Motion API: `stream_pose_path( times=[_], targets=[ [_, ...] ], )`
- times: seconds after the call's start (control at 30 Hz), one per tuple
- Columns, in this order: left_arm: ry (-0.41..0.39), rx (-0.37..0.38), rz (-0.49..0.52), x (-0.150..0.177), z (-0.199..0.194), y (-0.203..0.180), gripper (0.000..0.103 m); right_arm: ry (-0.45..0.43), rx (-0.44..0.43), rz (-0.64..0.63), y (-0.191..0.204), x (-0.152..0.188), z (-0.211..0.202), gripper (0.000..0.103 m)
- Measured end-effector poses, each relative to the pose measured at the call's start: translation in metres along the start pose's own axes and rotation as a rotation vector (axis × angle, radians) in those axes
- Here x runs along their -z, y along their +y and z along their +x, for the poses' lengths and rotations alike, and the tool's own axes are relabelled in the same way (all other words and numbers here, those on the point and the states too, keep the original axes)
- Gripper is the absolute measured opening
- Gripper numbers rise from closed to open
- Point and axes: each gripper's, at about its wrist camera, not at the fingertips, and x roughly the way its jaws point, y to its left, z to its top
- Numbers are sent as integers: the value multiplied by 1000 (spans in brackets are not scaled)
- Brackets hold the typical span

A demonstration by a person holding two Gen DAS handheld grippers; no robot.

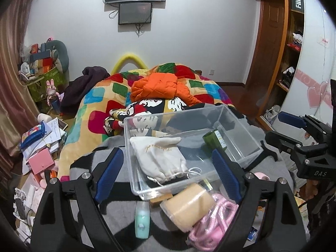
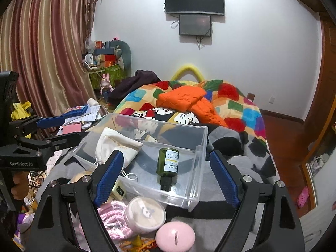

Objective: Organize objects
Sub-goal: 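Move both grippers back toward the items beside the box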

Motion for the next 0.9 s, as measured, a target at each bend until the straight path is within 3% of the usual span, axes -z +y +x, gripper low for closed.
stream_pose_path(
  times=[0.23,0.53,0.9],
  targets=[
    [-14,-36,-4,10,-17,8,87,-16,10,-12,2,10,-17,84],
    [28,-40,11,35,-24,17,87,-4,11,-14,3,30,-31,84],
    [98,-49,15,67,-14,23,87,90,17,66,-11,72,-20,84]
  ],
)
